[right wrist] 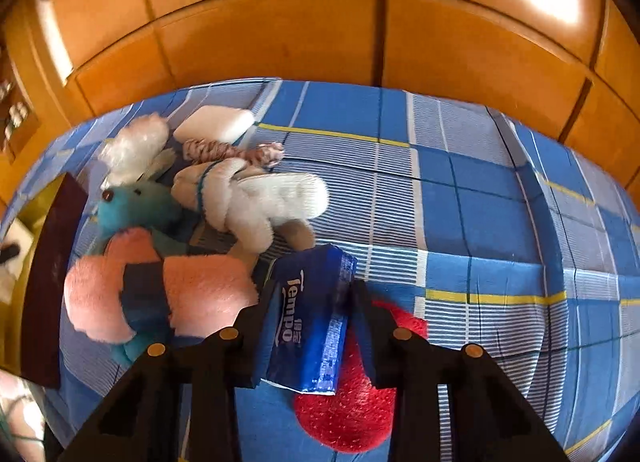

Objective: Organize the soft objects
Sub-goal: 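Carry the cream roll into the gold tray with left tool while right tool grasps the blue tissue pack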

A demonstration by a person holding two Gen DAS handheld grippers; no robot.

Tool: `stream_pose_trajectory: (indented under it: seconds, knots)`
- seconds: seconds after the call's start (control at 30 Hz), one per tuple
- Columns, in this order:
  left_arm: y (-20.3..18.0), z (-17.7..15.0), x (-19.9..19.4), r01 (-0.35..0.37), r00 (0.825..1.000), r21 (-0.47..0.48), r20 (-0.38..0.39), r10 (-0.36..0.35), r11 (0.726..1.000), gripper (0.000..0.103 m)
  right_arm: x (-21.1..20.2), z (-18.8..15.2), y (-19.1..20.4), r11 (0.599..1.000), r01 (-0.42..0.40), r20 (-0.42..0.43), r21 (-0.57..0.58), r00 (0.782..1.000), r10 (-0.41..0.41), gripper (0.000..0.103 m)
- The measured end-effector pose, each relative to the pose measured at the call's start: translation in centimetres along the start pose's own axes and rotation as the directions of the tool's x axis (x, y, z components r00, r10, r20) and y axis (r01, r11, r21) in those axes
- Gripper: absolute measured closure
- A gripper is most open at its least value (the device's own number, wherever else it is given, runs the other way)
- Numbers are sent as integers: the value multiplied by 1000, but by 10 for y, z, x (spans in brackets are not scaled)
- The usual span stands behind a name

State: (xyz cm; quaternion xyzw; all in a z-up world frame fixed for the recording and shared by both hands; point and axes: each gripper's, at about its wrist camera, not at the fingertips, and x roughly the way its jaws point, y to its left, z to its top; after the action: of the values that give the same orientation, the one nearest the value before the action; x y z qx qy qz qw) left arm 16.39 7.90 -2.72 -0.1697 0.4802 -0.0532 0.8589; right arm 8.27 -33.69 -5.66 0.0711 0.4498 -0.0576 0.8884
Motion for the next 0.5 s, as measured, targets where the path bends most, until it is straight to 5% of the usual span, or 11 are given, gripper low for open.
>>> stream_pose_trajectory:
  seconds: [0.33, 0.4, 0.5]
  knots:
    - [-25, 20, 39, -19, 1000, 40, 2, 19, 999, 78, 1, 0, 1, 1000, -3, 2, -25, 1000, 3, 68]
    - [-26, 24, 44, -23, 1000, 32, 2, 22, 999, 70, 1, 0, 2, 1000, 0, 3, -30, 1000, 0, 68]
    - [-29, 27, 45, -29, 1000, 33, 10, 29, 999, 45, 2, 0, 2, 999, 1, -1, -34, 1000, -1, 68]
